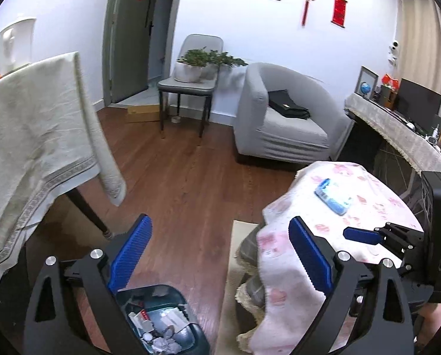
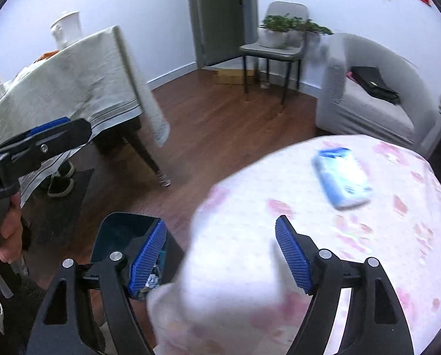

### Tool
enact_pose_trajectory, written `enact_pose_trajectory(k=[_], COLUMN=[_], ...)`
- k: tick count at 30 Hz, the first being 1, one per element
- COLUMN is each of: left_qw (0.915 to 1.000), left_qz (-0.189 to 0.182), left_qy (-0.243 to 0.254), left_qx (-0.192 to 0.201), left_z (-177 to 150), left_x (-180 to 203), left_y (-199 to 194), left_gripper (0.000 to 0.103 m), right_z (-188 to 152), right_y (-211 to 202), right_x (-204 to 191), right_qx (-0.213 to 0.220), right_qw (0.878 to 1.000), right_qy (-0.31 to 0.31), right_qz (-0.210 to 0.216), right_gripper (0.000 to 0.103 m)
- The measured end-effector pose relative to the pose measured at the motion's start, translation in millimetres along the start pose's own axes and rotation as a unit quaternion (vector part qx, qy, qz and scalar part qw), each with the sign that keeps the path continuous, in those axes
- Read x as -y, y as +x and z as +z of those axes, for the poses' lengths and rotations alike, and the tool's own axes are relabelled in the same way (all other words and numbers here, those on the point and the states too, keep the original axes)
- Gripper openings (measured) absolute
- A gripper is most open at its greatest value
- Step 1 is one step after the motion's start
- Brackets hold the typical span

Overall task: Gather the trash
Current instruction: 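Bring both open tools back over the table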

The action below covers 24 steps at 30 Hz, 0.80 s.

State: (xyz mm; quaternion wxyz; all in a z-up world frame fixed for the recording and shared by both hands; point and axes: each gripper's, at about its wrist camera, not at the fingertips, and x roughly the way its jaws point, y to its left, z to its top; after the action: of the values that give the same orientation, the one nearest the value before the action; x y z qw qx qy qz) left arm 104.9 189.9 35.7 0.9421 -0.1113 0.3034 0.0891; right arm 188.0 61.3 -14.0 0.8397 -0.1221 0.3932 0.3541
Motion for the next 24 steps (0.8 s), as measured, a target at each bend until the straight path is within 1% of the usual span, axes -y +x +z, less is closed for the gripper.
enact_pose_trajectory(k=[6,9,11,16,24], left_qw=[0.9998,0.9994,0.999,0.9986,0.9969], left_qz=[-0.017,-0.026,-0.033,-0.04,-0.064], left_qy=[0.002,-0.006,-0.009,0.003,0.012], left_qx=[-0.014,-0.023,-0.028,-0.035,-0.044], left_z=[-0.5,-1.5,-3.0,-6.4,-9.5], left_x=[24.7,33.1,38.5,57.8,88.2], left_y=[21.8,33.3,38.8,51.3,67.8], left_gripper=[0.096,0.096,0.096,0.096,0.096], right_z=[-10.2,-16.0,-18.6,-27.6,-42.1], right_y=[-10.0,-15.2,-17.3,-24.6,-21.6], right_x=[34.0,52.2,62.7,85.7,100.7], right_qx=[-0.001,-0.001,-0.001,-0.004,-0.028], right_qw=[0.999,0.999,0.998,0.996,0.995], right_qy=[0.023,0.042,0.051,0.067,0.07], right_qz=[-0.031,-0.035,-0.045,-0.059,-0.07], right_gripper=[0.078,0.078,0.078,0.078,0.078])
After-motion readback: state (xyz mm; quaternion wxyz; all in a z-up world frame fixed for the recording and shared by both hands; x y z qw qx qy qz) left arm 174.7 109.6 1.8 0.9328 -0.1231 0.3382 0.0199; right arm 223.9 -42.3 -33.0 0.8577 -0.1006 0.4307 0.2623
